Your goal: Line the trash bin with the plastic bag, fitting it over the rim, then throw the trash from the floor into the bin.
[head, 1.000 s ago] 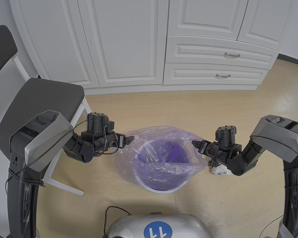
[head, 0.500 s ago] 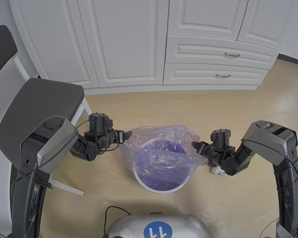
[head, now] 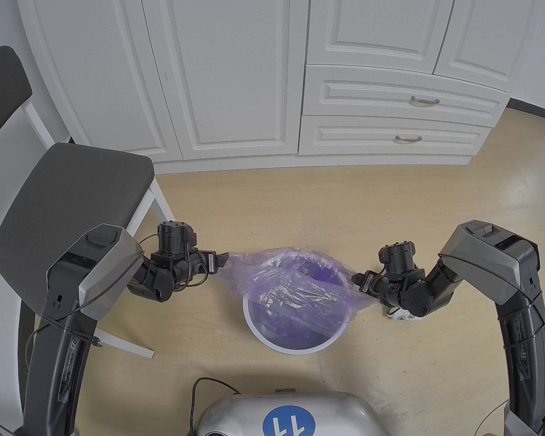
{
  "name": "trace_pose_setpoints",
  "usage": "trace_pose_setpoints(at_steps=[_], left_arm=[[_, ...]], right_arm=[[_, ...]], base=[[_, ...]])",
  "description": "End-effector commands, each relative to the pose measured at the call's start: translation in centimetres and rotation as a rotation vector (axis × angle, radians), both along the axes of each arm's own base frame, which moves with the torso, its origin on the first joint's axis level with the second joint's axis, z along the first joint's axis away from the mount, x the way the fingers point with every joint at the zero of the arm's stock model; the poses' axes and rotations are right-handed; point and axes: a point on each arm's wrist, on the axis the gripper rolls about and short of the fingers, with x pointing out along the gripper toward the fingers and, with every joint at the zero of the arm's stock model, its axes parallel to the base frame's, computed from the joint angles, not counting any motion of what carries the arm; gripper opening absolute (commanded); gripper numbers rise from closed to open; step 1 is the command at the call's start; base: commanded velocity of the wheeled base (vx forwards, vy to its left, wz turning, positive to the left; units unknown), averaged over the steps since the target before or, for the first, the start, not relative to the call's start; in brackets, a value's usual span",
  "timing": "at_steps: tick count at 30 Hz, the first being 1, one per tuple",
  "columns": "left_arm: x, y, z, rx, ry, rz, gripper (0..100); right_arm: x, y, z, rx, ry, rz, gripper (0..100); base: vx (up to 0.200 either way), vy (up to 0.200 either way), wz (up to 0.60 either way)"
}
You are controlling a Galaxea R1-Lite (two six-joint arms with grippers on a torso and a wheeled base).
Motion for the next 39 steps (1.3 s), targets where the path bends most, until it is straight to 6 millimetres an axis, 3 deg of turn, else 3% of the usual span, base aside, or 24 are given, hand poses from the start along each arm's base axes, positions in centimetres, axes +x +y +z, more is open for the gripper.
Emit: trace_pose_setpoints(at_steps=[1, 6, 10, 17, 24, 27, 39], left_arm=[[-0.5, 0.9, -0.4, 0.011, 0.028, 0.012, 100], [-1.3, 1.0, 1.2, 0.009, 0.020, 0.005, 100], [-2.3, 0.7, 3.6, -0.001, 0.001, -0.006, 100], [-5.5, -0.5, 7.7, 0.004, -0.012, -0.040, 100], [-7.5, -0.8, 10.2, 0.020, -0.035, -0.018, 100], [-9.0, -0.9, 11.7, 0.019, -0.041, -0.029, 100], [-14.4, -0.6, 15.6, 0.012, -0.064, -0.065, 100]], right_arm=[[-0.3, -0.2, 0.0, -0.018, 0.041, 0.002, 100], [-0.7, -0.3, 1.1, -0.025, 0.065, 0.002, 100], [-1.5, -0.4, 2.9, -0.015, 0.052, 0.016, 100], [-3.9, -0.6, 4.9, -0.111, 0.055, 0.100, 100], [-6.2, -1.2, 5.0, -0.220, 0.095, 0.187, 100], [-8.2, -0.9, 4.9, -0.271, 0.131, 0.248, 100], [-12.6, 1.4, 3.4, -0.365, 0.137, 0.434, 100]], base=[[0.000, 0.000, 0.00], [0.000, 0.000, 0.00], [0.000, 0.000, 0.00], [0.000, 0.000, 0.00], [0.000, 0.000, 0.00], [0.000, 0.000, 0.00], [0.000, 0.000, 0.00]])
